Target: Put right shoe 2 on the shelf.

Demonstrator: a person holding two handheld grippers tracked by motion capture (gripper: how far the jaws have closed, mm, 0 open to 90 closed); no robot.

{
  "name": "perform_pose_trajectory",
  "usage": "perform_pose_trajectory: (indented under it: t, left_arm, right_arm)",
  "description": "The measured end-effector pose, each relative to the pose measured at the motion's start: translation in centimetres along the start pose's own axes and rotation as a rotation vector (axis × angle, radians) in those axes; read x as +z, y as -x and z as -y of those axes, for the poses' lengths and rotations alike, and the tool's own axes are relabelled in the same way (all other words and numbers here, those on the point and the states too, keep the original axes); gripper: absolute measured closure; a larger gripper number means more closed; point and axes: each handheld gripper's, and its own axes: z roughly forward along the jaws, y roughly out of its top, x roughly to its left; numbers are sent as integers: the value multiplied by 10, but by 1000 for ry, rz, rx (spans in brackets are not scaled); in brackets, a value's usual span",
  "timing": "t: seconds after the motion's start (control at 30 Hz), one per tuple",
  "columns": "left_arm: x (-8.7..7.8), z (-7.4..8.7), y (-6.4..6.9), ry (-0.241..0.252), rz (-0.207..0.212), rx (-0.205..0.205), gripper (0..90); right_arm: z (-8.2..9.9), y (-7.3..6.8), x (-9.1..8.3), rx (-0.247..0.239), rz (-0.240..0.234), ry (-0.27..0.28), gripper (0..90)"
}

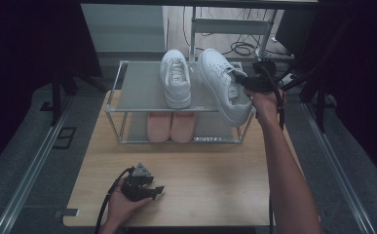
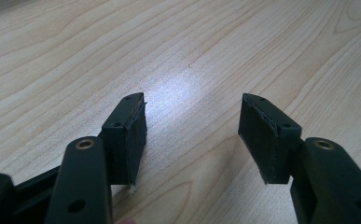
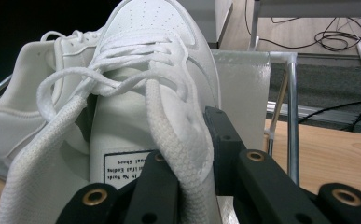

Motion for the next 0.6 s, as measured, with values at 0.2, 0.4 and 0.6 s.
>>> perform_pose_trajectory:
  t: [0.2, 0.4, 0.6]
  left_arm:
    - [-1, 0, -1, 2, 0, 1, 420]
    - [0, 0, 0, -2, 4, 2, 420]
    - [0, 0, -1, -1, 7, 0, 420]
  right_arm:
    - [-12, -5, 9, 0, 18, -7, 825]
    - [-24, -10, 19, 24, 25, -13, 825]
    - [-35, -17, 35, 41, 35, -39, 824]
